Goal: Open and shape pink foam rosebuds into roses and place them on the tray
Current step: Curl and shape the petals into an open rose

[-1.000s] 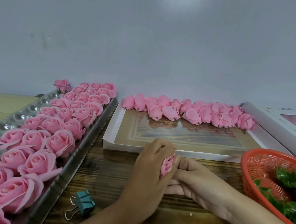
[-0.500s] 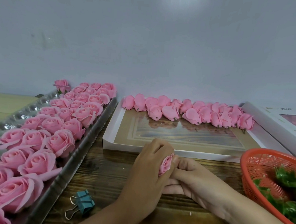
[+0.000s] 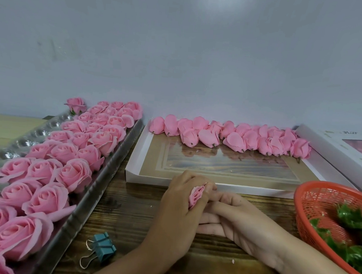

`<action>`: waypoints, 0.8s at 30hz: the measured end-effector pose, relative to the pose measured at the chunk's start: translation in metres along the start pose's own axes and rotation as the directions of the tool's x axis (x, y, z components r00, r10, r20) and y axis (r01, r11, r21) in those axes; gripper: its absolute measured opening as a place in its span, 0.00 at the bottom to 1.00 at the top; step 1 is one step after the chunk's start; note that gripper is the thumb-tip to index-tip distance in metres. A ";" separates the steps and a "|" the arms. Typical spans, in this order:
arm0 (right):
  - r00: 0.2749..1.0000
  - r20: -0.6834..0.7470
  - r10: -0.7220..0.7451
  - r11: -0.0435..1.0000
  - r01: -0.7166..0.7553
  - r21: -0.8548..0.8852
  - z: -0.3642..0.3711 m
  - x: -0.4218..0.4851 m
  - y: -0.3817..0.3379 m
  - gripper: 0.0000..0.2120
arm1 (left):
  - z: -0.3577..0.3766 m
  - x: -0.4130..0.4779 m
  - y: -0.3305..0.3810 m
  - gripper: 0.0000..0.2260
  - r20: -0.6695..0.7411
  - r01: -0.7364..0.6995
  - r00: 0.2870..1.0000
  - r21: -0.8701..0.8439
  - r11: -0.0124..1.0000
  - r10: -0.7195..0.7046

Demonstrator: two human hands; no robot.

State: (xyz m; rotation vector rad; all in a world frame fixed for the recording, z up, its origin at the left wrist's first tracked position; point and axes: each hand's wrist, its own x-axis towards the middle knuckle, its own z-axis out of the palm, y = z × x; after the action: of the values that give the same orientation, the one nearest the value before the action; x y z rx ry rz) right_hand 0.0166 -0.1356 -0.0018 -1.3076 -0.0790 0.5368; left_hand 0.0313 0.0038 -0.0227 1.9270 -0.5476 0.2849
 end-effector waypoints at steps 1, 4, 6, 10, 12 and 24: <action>1.000 0.004 -0.002 1.000 0.002 0.007 0.000 0.000 0.000 0.10 | 0.000 0.000 0.001 0.08 -0.007 0.031 0.999 -0.020 0.999 -0.031; 1.000 0.013 0.003 1.000 -0.004 0.027 -0.003 0.001 0.001 0.17 | 0.000 0.001 0.001 0.08 -0.013 0.084 0.996 -0.071 0.994 -0.085; 1.000 0.015 -0.003 0.999 0.002 0.039 -0.005 0.001 0.002 0.14 | -0.001 0.001 0.002 0.09 -0.006 0.096 0.995 -0.086 0.992 -0.097; 0.999 0.030 -0.016 0.998 0.014 0.053 -0.006 0.001 0.003 0.15 | -0.002 0.001 0.004 0.10 0.017 0.144 0.990 -0.141 0.979 -0.143; 0.998 0.025 -0.051 0.999 0.051 -0.001 -0.004 0.000 0.004 0.12 | -0.003 0.001 0.006 0.12 0.025 0.160 0.987 -0.166 0.973 -0.158; 0.925 -0.097 -0.366 0.860 0.297 -0.415 0.008 0.002 0.014 0.12 | -0.006 -0.001 0.007 0.14 -0.006 0.133 0.988 -0.440 0.888 -0.151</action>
State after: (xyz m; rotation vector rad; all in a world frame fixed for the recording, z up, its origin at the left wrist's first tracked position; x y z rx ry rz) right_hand 0.0108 -0.1258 -0.0135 -1.6870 -0.2772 0.1051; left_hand 0.0275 0.0075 -0.0146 1.5076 -0.3990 0.0928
